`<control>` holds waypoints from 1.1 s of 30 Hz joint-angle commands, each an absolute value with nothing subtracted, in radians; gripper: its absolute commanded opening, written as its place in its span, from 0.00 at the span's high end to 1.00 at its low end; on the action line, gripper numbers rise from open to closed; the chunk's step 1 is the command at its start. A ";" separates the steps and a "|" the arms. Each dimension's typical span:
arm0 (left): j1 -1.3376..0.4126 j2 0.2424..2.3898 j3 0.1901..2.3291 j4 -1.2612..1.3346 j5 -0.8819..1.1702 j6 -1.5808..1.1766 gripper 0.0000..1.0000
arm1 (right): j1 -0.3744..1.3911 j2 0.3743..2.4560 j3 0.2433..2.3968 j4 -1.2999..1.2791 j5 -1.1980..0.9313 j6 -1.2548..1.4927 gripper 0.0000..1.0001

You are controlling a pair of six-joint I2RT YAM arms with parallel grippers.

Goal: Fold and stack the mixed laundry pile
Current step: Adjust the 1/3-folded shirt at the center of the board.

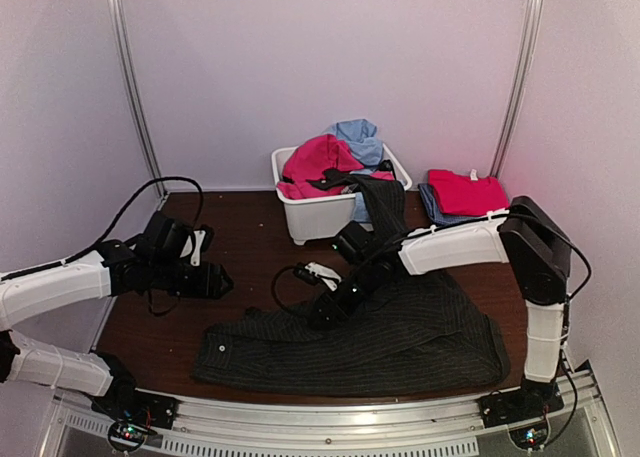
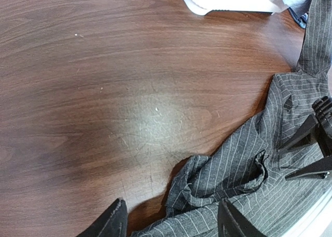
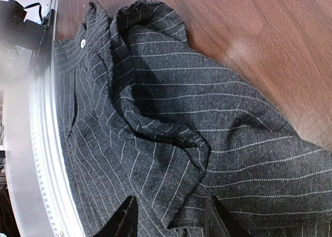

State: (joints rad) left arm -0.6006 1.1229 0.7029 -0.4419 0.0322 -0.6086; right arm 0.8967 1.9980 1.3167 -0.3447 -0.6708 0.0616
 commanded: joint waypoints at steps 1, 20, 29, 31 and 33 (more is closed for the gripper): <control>-0.583 1.112 0.722 -0.412 0.015 -0.591 0.39 | 0.892 2.042 1.349 -0.332 -0.709 0.066 0.57; -0.488 1.116 0.653 -0.330 0.102 -0.613 0.39 | 0.928 1.943 1.422 -0.421 -0.591 -0.013 1.00; -0.488 1.199 0.661 -0.231 0.141 -0.601 0.40 | 0.929 1.850 1.446 -0.334 -0.413 -0.078 1.00; -0.485 1.234 0.668 -0.165 0.155 -0.596 0.40 | 0.930 1.855 1.464 -0.297 -0.366 -0.116 1.00; -0.483 1.316 0.698 -0.083 0.213 -0.592 0.41 | 0.931 1.861 1.488 -0.282 -0.337 -0.155 1.00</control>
